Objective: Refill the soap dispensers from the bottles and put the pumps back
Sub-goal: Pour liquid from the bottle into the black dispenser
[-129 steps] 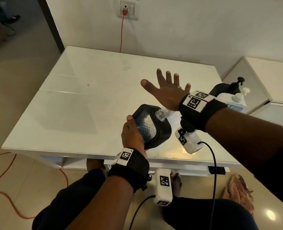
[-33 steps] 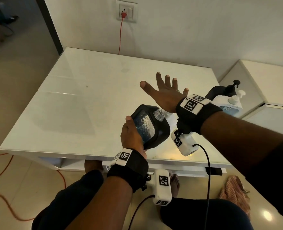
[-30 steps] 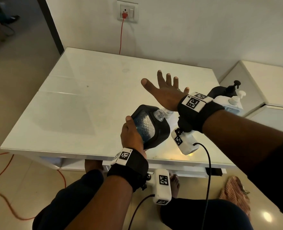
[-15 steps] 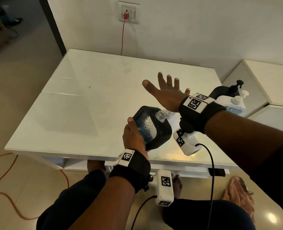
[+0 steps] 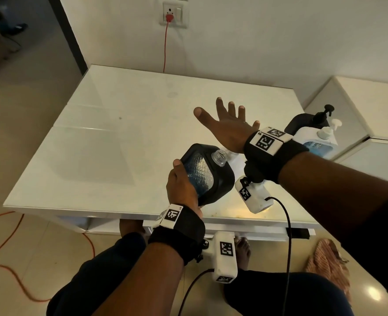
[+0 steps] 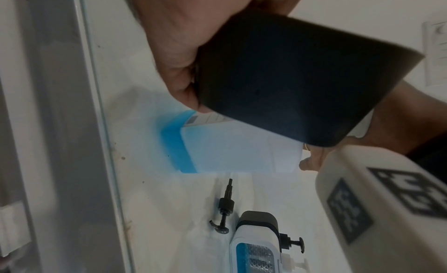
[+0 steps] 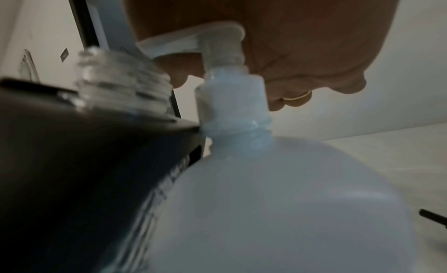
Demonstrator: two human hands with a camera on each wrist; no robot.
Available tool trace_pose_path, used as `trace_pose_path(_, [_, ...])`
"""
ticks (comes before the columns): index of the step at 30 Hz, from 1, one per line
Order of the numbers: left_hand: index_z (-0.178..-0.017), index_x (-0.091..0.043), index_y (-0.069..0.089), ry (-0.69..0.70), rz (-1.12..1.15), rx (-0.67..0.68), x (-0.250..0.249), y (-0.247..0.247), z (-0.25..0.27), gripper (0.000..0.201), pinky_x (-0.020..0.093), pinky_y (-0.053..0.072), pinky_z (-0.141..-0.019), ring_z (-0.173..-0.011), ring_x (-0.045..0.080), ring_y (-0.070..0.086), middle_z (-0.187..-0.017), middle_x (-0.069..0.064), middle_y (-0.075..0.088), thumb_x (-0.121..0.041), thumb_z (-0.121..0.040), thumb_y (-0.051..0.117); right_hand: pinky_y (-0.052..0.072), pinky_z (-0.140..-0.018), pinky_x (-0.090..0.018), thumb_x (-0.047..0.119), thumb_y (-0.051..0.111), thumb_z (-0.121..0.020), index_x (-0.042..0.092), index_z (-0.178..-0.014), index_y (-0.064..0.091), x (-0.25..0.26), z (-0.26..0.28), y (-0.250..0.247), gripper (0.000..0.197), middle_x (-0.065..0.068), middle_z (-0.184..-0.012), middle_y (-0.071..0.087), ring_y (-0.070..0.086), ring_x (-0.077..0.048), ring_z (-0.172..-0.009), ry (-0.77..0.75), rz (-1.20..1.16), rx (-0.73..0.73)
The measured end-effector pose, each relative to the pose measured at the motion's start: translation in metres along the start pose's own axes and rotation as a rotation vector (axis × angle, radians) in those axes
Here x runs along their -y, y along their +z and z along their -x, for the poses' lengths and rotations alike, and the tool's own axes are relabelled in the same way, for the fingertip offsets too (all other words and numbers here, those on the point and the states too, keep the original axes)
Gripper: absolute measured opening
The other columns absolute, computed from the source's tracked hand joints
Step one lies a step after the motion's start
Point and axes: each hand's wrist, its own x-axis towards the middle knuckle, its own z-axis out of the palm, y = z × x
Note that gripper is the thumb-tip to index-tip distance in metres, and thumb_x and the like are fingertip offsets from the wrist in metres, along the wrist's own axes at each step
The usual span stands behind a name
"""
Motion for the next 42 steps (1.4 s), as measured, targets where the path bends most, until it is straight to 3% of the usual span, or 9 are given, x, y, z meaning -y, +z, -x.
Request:
trace_pose_path(11, [-0.098, -0.044, 0.063, -0.027, -0.004, 0.004, -0.005, 0.001, 0.004, 0.073, 0.058, 0.054, -0.103, -0.117, 0.036, 0.066, -0.129, 0.004, 0.068, -0.096, -0.053, 0.039, -0.015, -0.115, -0.068, 0.098, 0.01, -0.073, 0.037, -0.159, -0.012, 0.0, 0.0, 0.0, 0.107, 0.0, -0.169, -0.016, -0.02, -0.026, -0.154, -0.02, 0.031, -0.028])
trace_pose_path(16, [-0.104, -0.043, 0.061, -0.018, 0.021, 0.011, -0.007, 0.001, 0.009, 0.058, 0.058, 0.054, -0.103, -0.117, 0.037, 0.065, -0.13, 0.006, 0.067, -0.088, -0.073, 0.041, -0.016, -0.114, -0.068, 0.099, 0.009, -0.072, 0.039, -0.158, -0.013, 0.0, -0.001, -0.001, 0.107, 0.0, -0.168, -0.017, -0.02, -0.026, -0.154, -0.02, 0.05, -0.003])
trace_pose_path(22, [-0.103, -0.044, 0.062, -0.025, 0.022, 0.017, -0.006, 0.001, 0.006, 0.074, 0.058, 0.055, -0.102, -0.116, 0.036, 0.066, -0.129, 0.005, 0.068, -0.095, -0.053, 0.039, -0.015, -0.114, -0.067, 0.098, 0.011, -0.073, 0.039, -0.159, -0.012, 0.003, -0.002, -0.003, 0.106, 0.001, -0.169, -0.016, -0.019, -0.026, -0.154, -0.027, 0.043, -0.01])
trace_pose_path(42, [-0.096, -0.045, 0.064, -0.005, 0.022, 0.025, -0.004, 0.001, 0.006, 0.069, 0.058, 0.055, -0.101, -0.115, 0.036, 0.067, -0.128, 0.004, 0.069, -0.095, -0.056, 0.04, -0.014, -0.115, -0.068, 0.098, 0.009, -0.073, 0.037, -0.159, -0.011, -0.001, 0.001, 0.001, 0.108, 0.0, -0.169, -0.014, -0.019, -0.026, -0.154, -0.015, 0.023, -0.036])
